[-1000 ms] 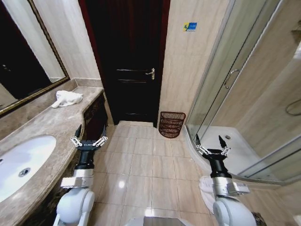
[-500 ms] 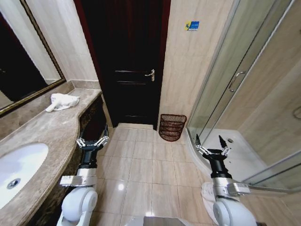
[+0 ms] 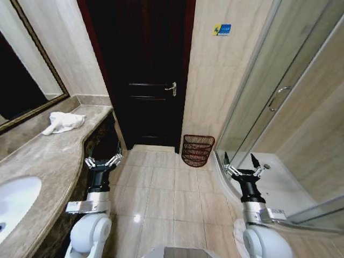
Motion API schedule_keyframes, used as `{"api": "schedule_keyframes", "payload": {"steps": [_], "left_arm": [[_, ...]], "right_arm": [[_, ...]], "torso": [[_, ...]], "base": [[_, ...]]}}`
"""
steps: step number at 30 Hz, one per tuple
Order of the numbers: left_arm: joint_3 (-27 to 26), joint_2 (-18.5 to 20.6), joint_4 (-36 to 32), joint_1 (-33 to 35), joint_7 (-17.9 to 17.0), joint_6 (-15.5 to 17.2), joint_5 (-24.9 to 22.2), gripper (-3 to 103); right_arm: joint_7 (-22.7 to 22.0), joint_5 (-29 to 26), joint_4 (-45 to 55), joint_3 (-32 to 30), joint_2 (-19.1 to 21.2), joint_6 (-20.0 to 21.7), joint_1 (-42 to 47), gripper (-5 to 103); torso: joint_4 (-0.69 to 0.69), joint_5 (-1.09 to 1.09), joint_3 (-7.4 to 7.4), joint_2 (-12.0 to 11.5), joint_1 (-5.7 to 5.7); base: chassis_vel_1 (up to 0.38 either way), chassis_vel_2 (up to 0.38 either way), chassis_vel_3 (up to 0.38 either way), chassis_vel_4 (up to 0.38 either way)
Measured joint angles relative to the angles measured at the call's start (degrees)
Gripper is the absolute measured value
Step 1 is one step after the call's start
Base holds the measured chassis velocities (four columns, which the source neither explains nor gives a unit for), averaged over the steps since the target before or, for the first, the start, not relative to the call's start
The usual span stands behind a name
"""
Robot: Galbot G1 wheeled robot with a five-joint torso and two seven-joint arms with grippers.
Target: Discard the used towel into the hamper.
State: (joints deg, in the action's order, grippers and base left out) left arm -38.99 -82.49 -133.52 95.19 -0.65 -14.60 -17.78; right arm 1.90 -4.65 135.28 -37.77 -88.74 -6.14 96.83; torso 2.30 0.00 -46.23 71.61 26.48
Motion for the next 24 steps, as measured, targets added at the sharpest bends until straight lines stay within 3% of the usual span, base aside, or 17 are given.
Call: {"api": "schedule_keyframes", "payload": {"steps": [11, 19, 24], "left_arm": [[0.4, 0.0, 0.6, -0.5, 0.1, -0.1, 1.8, 100], [1.2, -0.3, 0.5, -0.1, 0.2, 0.0, 2.3, 100], [1.3, -0.5, 0.6, 0.0, 0.3, 0.0, 2.6, 100]], "right_arm": [[-0.2, 0.8, -0.8, -0.9, -0.1, -3.5, 0.0, 100], [-0.2, 1.1, -1.5, -1.9, -0.2, -4.9, -0.9, 100], [0.0, 0.9, -1.0, -2.3, -0.2, -3.1, -1.2, 100]], "torso": [[0.0, 0.02, -0.02, 0.0, 0.05], [0.0, 0.0, 0.02, 0.0, -0.05], [0.0, 0.0, 0.02, 0.0, -0.05]], "base": [[-0.167, 0.168, 0.167, -0.166], [-0.025, 0.017, 0.012, -0.015], [0.033, -0.025, -0.036, 0.031]]}}
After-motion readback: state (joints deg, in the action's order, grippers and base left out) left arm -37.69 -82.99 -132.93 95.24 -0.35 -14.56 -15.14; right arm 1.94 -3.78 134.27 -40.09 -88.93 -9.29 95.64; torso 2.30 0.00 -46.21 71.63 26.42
